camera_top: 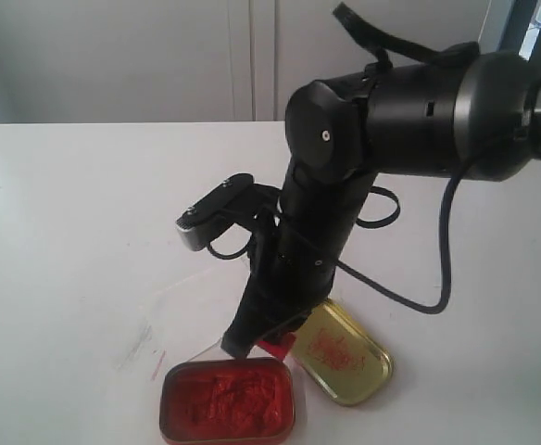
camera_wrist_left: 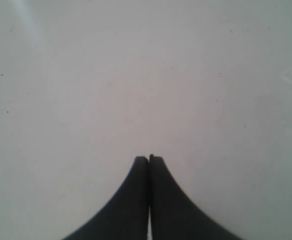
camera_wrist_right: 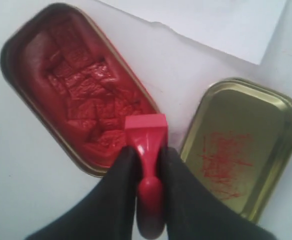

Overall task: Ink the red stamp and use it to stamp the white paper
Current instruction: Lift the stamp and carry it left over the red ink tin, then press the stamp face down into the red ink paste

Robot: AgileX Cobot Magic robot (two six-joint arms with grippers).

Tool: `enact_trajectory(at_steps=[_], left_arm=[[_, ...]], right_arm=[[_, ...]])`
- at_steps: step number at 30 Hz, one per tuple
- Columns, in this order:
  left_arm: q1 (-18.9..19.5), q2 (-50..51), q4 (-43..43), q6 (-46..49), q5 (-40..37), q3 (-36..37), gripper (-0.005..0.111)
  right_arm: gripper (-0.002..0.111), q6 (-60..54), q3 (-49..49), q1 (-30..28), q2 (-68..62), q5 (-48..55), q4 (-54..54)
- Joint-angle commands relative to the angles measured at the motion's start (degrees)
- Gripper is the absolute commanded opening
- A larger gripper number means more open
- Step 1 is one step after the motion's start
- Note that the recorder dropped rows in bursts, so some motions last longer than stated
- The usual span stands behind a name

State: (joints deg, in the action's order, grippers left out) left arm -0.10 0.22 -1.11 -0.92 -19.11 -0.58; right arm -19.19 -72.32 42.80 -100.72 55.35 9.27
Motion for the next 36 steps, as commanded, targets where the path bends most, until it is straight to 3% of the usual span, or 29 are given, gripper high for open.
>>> enact_trajectory(at_steps=[1,16,36], left_arm=[[0.0,-0.22,-0.11,-0.13,-0.43,0.58,0.0],[0.0,-0.22,-0.11,-0.13,-0.43,0.58,0.0],[0.0,-0.22,-0.11,-0.13,-0.43,0.58,0.0]], right_arm=[[0.0,1.81,-1.58,2.49,-1.15,2.69,0.34],[0.0,2.99,-5.93,4.34,-8.87,7.74,3.6],[0.0,12.38,-5.61,9.74,-10.36,1.94,-4.09]])
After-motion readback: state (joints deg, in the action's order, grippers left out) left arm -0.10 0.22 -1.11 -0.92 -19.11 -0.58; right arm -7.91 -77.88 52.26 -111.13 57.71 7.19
